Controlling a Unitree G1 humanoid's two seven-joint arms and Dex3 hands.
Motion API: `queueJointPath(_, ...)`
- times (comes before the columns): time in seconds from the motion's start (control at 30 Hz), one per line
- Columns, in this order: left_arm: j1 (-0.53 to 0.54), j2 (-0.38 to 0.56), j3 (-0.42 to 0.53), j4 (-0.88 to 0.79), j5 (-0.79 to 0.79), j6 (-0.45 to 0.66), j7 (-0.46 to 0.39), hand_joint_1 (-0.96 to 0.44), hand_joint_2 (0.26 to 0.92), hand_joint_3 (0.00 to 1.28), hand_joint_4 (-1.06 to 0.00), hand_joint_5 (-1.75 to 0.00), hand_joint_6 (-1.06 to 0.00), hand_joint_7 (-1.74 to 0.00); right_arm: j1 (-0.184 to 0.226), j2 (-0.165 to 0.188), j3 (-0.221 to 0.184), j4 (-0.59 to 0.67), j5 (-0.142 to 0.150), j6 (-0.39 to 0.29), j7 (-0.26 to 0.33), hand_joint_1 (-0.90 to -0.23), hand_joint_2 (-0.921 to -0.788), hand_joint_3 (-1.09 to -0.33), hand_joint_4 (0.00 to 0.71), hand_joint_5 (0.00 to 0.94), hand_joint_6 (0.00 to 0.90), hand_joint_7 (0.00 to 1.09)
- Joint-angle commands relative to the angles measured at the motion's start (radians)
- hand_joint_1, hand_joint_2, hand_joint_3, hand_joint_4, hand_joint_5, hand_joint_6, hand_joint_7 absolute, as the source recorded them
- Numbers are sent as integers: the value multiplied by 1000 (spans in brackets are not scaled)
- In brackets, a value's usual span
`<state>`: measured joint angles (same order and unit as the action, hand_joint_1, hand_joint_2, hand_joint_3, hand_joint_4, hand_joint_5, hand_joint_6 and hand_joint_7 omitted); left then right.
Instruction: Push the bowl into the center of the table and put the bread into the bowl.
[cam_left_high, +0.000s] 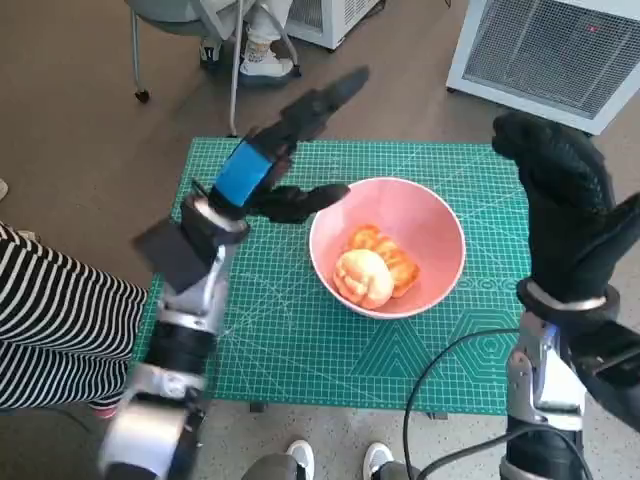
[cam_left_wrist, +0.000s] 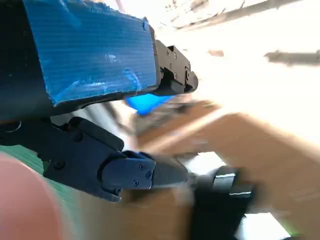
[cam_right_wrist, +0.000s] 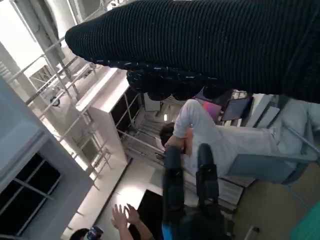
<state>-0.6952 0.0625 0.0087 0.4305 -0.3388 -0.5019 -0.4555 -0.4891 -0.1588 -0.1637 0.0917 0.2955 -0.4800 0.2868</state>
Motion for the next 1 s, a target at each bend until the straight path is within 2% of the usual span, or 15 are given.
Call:
queueJointPath(0.03, 32, -26, 24, -30, -5, -19, 8, -719, 921, 540, -78, -1, -201, -1, -27, -16, -7, 37, -26, 27, -14, -661, -921, -703, 174, 9, 43, 480)
queueJointPath(0.17, 47, -27, 32, -35, 43, -43, 40, -714, 921, 543, -78, -3, -194, -1, -50, -13, -8, 54, -30, 38, -16, -660, -921, -703, 173, 8, 46, 476)
queueJointPath(0.4, 62, -39, 51, -43, 29, -35, 55, -735, 921, 548, -103, -16, -203, -8, -76, -10, -9, 87, -21, 50, -2, -671, -921, -702, 179, 9, 51, 468)
queueJointPath(0.67, 63, -35, 72, -28, 2, -30, 33, -740, 921, 530, -128, -27, -207, -14, -87, -13, -11, 120, -9, 52, 19, -678, -921, -702, 185, 10, 55, 460)
queueJointPath(1.0, 58, -36, 92, -4, 3, -42, 10, -743, 921, 512, -134, -26, -202, -14, -87, -11, -11, 130, -10, 53, 29, -678, -921, -697, 183, 6, 54, 449)
